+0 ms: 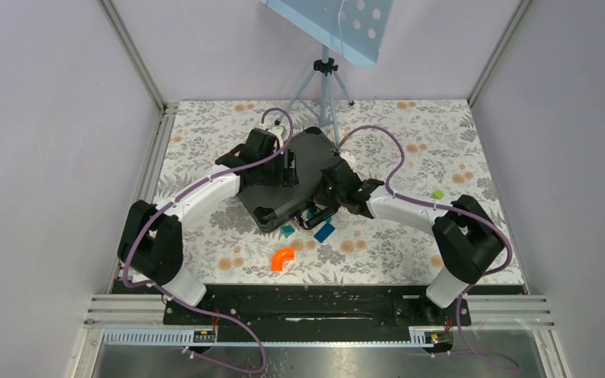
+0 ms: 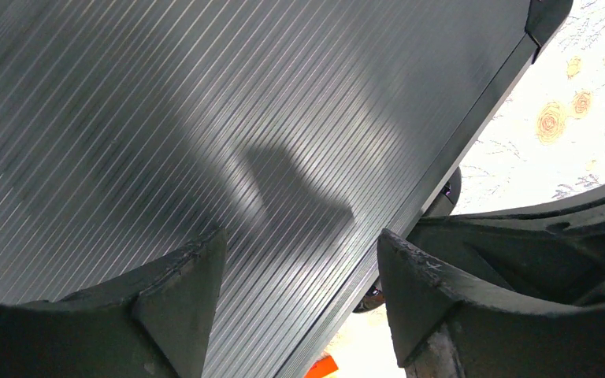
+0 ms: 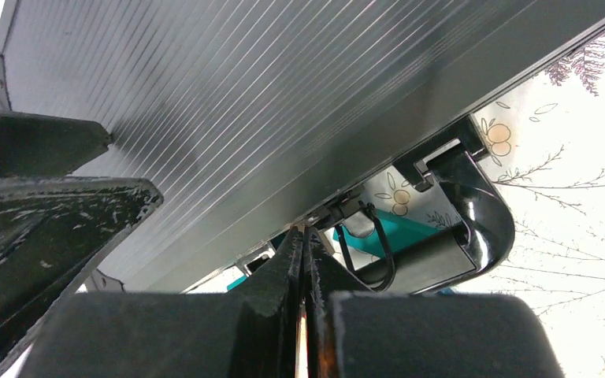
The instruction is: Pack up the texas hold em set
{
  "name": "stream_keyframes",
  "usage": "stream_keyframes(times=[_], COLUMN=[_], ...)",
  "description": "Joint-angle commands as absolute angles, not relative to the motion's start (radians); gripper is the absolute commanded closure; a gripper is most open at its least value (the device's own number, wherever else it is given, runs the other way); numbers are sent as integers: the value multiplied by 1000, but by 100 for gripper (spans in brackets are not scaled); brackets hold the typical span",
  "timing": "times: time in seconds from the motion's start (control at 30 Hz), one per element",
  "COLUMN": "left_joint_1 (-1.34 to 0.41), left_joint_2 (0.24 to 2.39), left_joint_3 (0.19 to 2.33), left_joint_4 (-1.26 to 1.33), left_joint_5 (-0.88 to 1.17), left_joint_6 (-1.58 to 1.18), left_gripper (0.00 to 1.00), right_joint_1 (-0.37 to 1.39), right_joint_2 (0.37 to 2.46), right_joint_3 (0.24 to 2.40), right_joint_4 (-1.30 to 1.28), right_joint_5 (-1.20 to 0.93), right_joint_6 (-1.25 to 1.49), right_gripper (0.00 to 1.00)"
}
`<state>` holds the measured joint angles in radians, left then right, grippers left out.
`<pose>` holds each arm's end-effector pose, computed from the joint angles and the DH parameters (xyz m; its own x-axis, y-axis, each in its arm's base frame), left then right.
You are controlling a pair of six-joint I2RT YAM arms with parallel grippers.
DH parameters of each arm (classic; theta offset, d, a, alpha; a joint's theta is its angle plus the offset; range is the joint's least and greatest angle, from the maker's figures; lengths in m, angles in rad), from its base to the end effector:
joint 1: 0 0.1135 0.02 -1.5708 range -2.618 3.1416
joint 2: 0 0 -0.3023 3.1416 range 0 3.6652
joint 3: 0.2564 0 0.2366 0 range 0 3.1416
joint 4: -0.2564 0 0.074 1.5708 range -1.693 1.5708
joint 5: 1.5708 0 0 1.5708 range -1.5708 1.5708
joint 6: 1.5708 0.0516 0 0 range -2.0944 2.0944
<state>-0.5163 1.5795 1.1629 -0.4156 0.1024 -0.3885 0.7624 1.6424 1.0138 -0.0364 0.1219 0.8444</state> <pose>0.2936 -0.1727 0.2854 -0.8038 0.0230 -0.5944 0.2663 0.9075 -0.3250 0.2651 0.2445 0.2517 -0.7571 0.3030 -0.5787 -0.0757 0.8393 0.5384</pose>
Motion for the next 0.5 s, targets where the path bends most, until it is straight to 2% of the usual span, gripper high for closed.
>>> stream_keyframes(times=[0.0, 0.2, 0.47], left_joint_1=[-530, -531, -532], left_joint_2=[1628, 1630, 1627], left_joint_3=[1147, 1147, 1150], left_joint_4=[-528, -530, -533], left_joint_5=[110, 109, 105], left_joint_6=[-390, -387, -386], left_gripper=[30, 30, 30], right_joint_1=[749, 744, 738], right_joint_2=[1671, 1610, 1464], right_joint_3=[1063, 1023, 851], right_joint_4=[-51, -65, -102], right_joint_5=[145, 174, 215], right_joint_6=[811, 791, 857], right_gripper=[98, 98, 99])
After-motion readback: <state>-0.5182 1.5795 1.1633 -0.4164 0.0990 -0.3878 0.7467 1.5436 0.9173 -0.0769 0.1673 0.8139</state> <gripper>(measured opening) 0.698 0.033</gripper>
